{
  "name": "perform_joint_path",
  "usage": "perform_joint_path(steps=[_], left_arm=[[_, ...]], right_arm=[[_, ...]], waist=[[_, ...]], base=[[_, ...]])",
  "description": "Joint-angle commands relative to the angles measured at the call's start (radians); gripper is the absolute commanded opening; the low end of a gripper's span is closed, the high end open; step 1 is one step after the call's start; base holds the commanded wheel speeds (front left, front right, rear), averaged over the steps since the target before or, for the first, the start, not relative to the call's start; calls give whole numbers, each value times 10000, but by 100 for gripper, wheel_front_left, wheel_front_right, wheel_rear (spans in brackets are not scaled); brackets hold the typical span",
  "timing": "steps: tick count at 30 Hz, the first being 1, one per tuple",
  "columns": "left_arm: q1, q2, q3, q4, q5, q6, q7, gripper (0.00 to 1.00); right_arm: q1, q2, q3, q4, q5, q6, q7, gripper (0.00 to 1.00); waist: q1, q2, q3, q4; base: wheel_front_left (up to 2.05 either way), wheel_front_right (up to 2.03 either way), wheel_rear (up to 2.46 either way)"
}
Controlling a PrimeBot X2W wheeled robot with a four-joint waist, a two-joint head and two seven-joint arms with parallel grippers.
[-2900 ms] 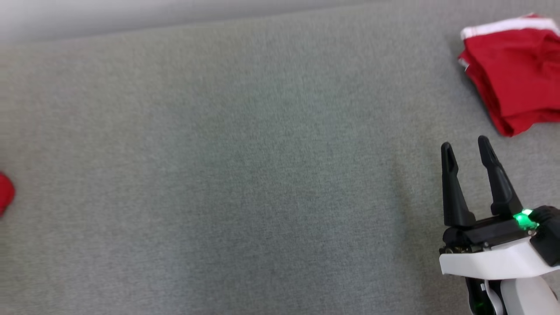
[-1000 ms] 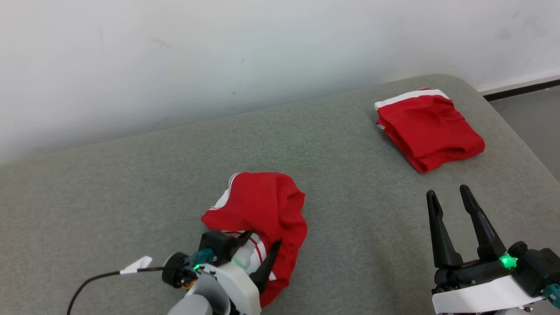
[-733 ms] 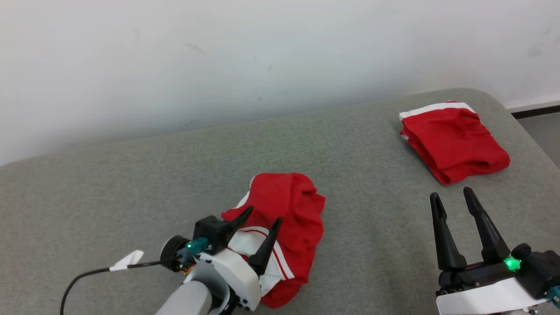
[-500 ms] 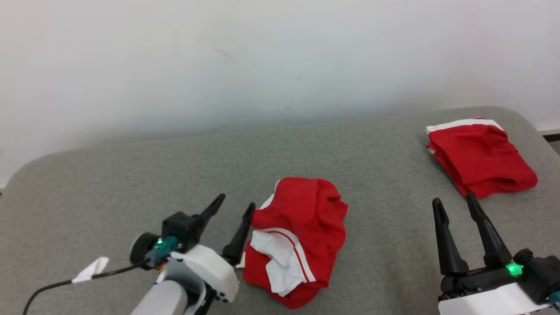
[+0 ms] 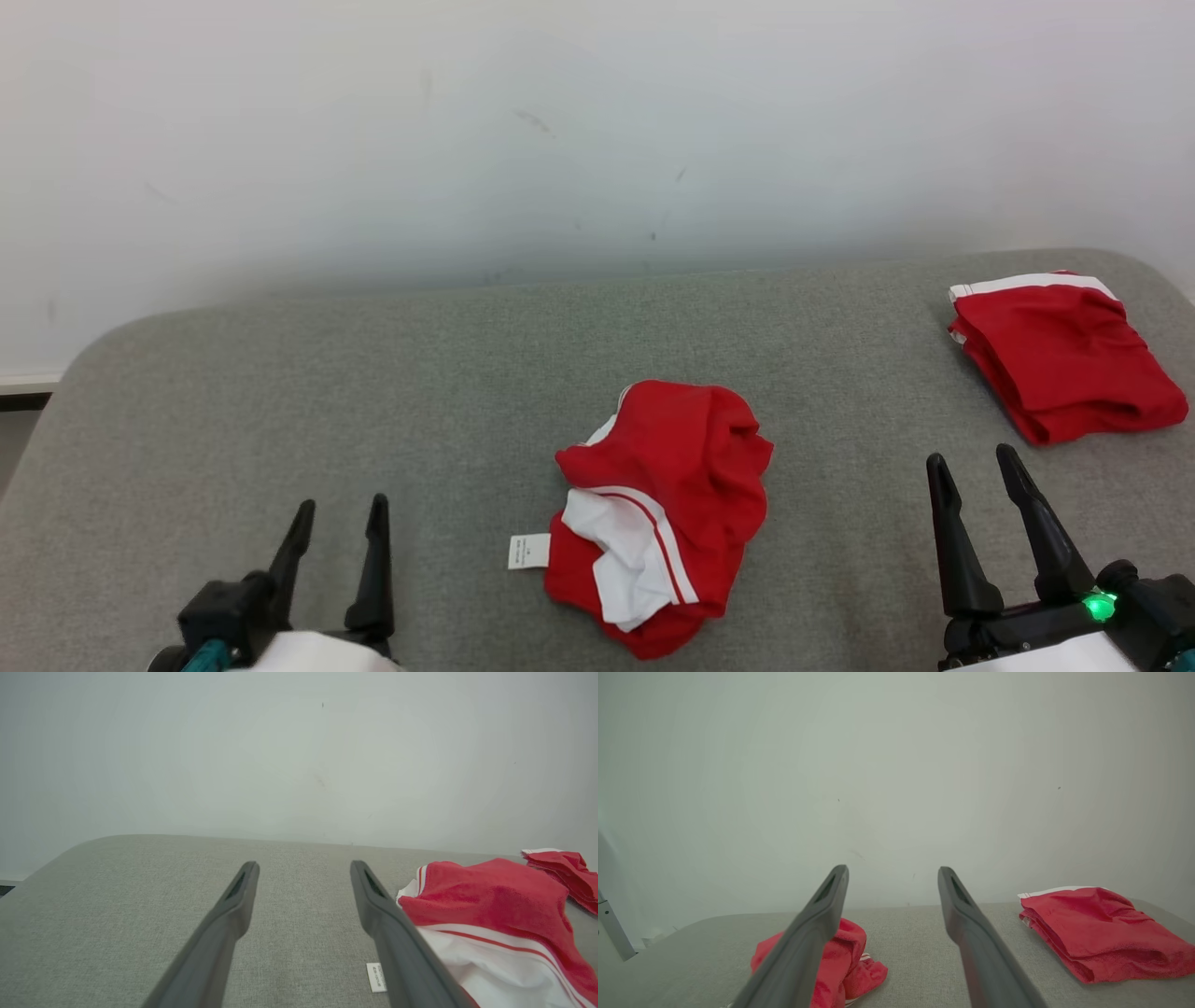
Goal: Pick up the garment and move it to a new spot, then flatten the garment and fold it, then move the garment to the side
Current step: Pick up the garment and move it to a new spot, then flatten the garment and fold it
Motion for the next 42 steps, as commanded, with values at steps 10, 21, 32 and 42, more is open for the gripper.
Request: perform_joint_path(steps=[10, 21, 32, 42], left_arm=[[957, -845, 1310, -575, 717, -581, -32, 100], [808, -1365, 1847, -351, 1362, -1294, -33, 100], [672, -1713, 1908, -150, 1648, -1642, -28, 100], [659, -1811, 1911, -68, 1623, -1725, -28, 100]], right_arm=[[106, 57, -12, 5, -72, -20, 11, 100], [-123, -95, 281, 210, -86, -20, 11, 100], [-1400, -391, 2574, 2114, 441, -21, 513, 100], [-2738, -268, 3464, 3845, 427, -20, 1664, 100]], waist=[[0, 0, 197, -82], [0, 0, 118, -49], [0, 0, 60, 747], [0, 0, -5, 1832]], base=[[0, 0, 0], [0, 0, 0], [0, 0, 0], [0, 0, 0]])
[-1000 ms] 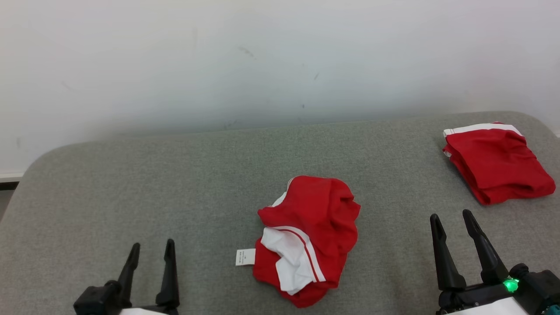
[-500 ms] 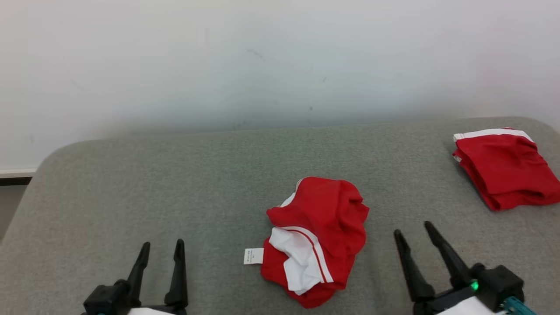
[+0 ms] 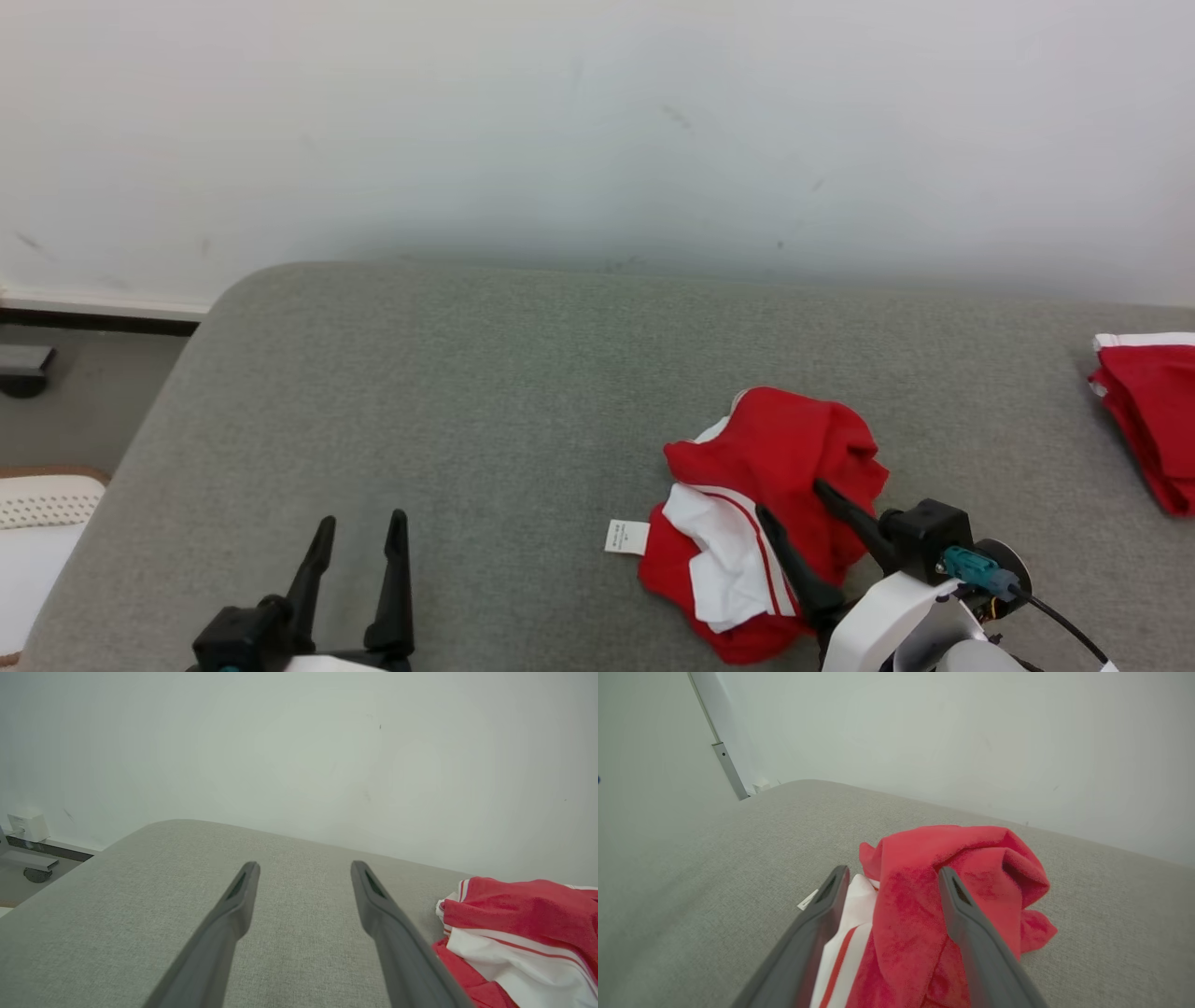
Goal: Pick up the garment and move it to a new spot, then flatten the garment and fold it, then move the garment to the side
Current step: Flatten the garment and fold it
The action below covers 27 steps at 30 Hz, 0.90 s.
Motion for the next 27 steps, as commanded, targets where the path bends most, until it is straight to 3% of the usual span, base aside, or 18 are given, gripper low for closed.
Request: perform_joint_path(steps=[1, 3, 4, 5, 6, 7, 17, 27], left_arm=[[28, 27, 40, 10, 46, -17, -1, 100], [31, 19, 56, 36, -7, -33, 0, 100], [36, 14, 70, 48, -20, -46, 0, 100], [50, 10, 88, 53, -27, -56, 0, 100], [71, 5, 101, 54, -33, -59, 0, 100], [83, 2, 106, 57, -38, -58, 0, 100], [27, -6, 176, 20, -106, -84, 0, 100], [-279, -4, 135, 20, 133, -177, 0, 100]], right_arm=[[-139, 9, 27, 93, 26, -20, 40, 100], [-325, 43, -24, 392, -33, -20, 161, 100], [-390, 81, -69, 531, -73, -20, 176, 95], [-440, 135, -92, 636, -120, -20, 178, 42], [-472, 206, -150, 748, -57, -20, 220, 8], [-515, 245, -176, 872, -7, -20, 333, 0], [-825, 120, -956, 576, 347, -20, -74, 0], [-110, -894, -2889, -33, 1194, -20, 15, 0]], waist=[[-1, 0, -22, 241], [-1, 0, -18, 404], [-1, 0, -15, 455], [-1, 0, -15, 487], [-1, 0, -13, 509], [-1, 0, -10, 522], [-1, 0, 175, -62], [-1, 0, 823, -850]], base=[[0, 0, 0], [0, 0, 0], [0, 0, 0], [0, 0, 0], [0, 0, 0], [0, 0, 0], [0, 0, 0], [0, 0, 0]])
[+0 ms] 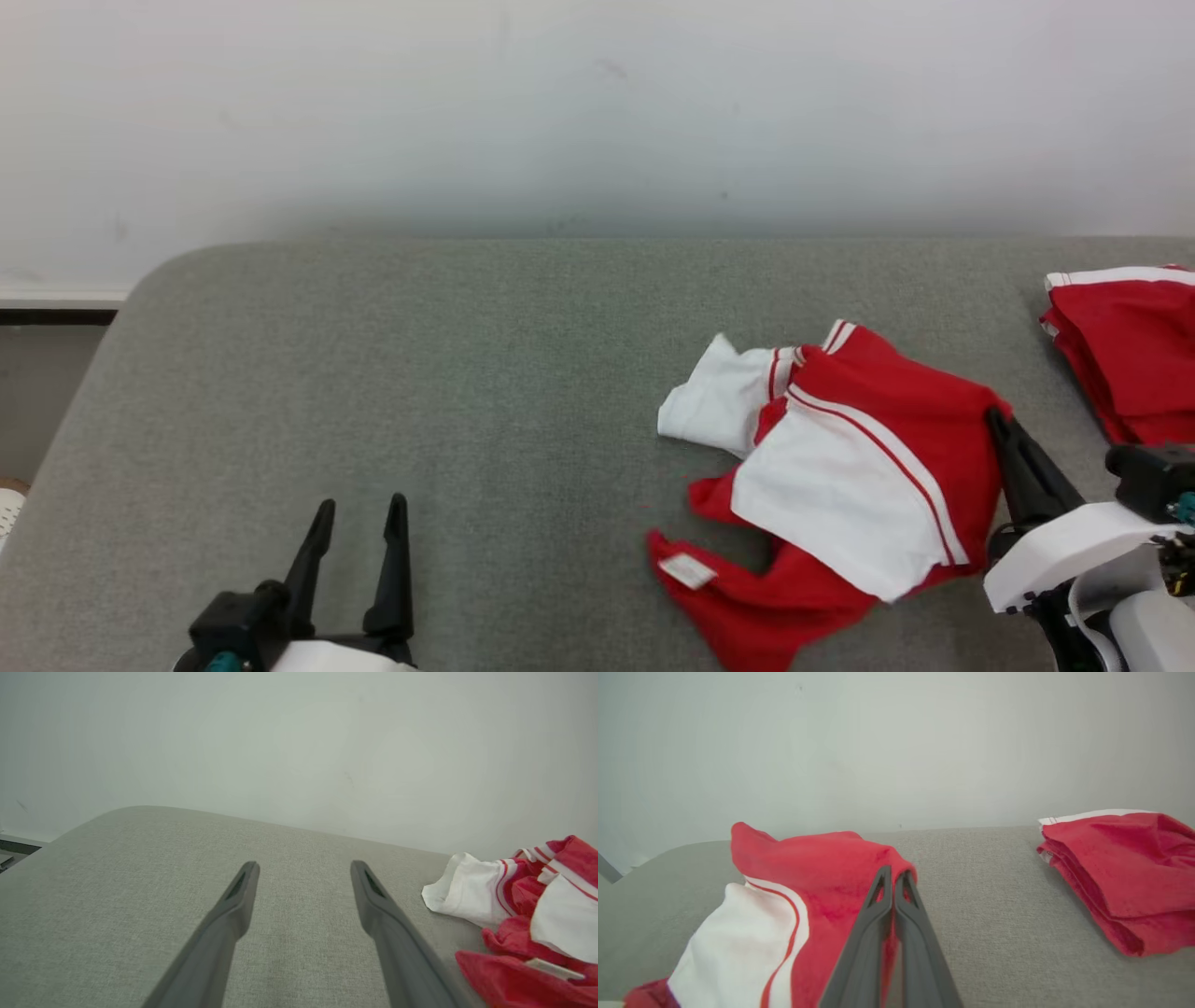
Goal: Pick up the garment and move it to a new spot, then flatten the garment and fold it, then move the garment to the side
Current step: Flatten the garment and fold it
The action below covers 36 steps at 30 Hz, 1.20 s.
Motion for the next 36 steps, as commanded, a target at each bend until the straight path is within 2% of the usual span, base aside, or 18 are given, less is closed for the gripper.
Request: perform_joint_path(steps=[1, 6, 10, 11, 12, 13, 16, 20, 28, 36], left_arm=[[-115, 33, 33, -10, 171, -32, 0, 100], [-381, 88, 112, -1, 253, -134, 0, 100], [-607, 131, 113, 63, 371, -228, 0, 100], [-653, 132, 122, 95, 388, -257, 0, 100], [-688, 131, 124, 118, 409, -277, 0, 100], [-699, 126, 116, 147, 418, -279, 0, 100], [-673, 114, 130, 290, 391, -311, 0, 100], [-523, 82, 105, 388, 282, -339, 0, 100], [-126, 45, -22, 468, 38, -274, 0, 100], [108, 32, -70, 284, -45, -142, 0, 100]], right_arm=[[129, -92, -132, -27, 105, -20, -5, 0], [102, -357, -782, 375, 270, -20, -185, 0], [-165, -436, -1093, 1179, 187, -21, -234, 0], [-221, -432, -1120, 1434, 112, -20, -227, 27], [-287, -432, -1151, 1671, 41, -20, -291, 60], [-352, -435, -1181, 1898, -46, -20, -361, 100], [-490, -313, -1256, 2329, -225, -20, -675, 100], [-433, -362, -1351, 2261, -528, -20, -1244, 100], [880, 79, -1123, 249, -705, -20, -1676, 100], [2372, 469, -1244, -1324, -961, -20, -1737, 100]], waist=[[-1, -1, 258, -215], [-1, -1, 792, -482], [-1, -1, 1087, -576], [-1, -1, 1111, -584], [-1, -1, 1121, -591], [-1, -1, 1104, -595], [-1, -1, 897, -611], [-1, -1, 417, -588], [-1, -1, -457, -378], [-1, -1, -550, -452]], base=[[0, 0, 0], [0, 0, 0], [0, 0, 0], [0, 0, 0], [0, 0, 0], [0, 0, 0], [0, 0, 0], [0, 0, 0], [0, 0, 0], [0, 0, 0]])
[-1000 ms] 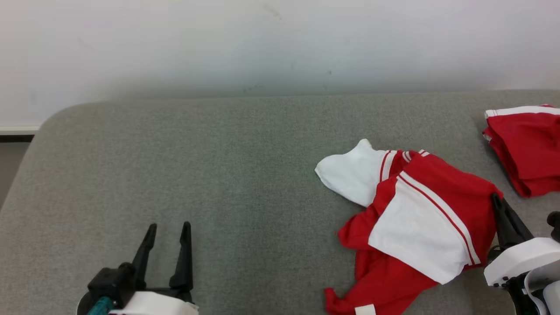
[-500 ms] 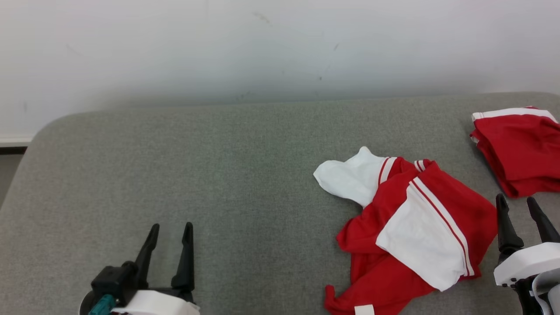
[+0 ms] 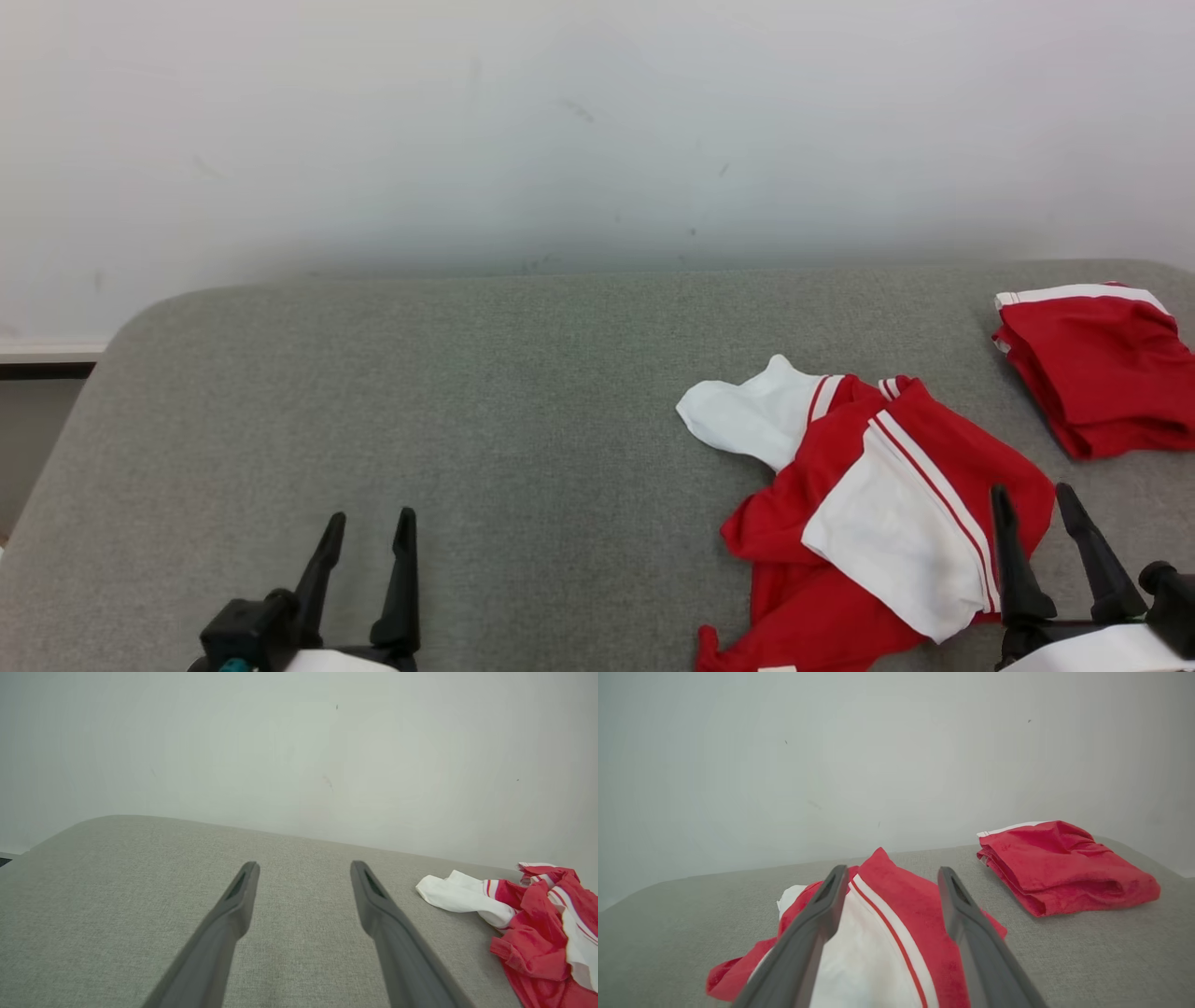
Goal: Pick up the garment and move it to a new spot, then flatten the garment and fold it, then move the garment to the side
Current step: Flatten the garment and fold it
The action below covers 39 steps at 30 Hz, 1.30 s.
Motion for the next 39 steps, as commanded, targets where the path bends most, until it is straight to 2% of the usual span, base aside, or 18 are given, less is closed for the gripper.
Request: perform_joint_path(steps=[1, 6, 12, 20, 27, 39], left_arm=[[106, 27, -21, -38, -31, 0, 0, 100], [-112, 24, -245, -3, 22, -80, 0, 100], [-865, 31, -986, 427, 146, -396, 175, 100], [-2517, 105, -2752, 1309, -346, -665, 2027, 100], [-3649, 731, -4674, 1907, -1329, -656, 3502, 100], [-4775, 1573, -6238, 2620, -2679, -660, 4502, 100]], right_arm=[[187, 65, 8, -97, -150, -20, -5, 100], [207, 197, 32, -303, -277, -20, 153, 100], [22, 263, -150, -438, -340, -20, 161, 100], [-314, 400, -102, -423, -408, -20, 121, 100], [-538, 549, -126, -329, -405, -20, 10, 100], [-666, 727, -129, -60, -259, -20, -62, 100]], waist=[[0, 0, 26, -56], [0, 0, 171, -223], [0, 0, 433, -445], [0, 0, 991, -1229], [0, 0, 1499, -2095], [0, 0, 1859, -3027]], base=[[0, 0, 0], [0, 0, 0], [0, 0, 0], [0, 0, 0], [0, 0, 0], [0, 0, 0]])
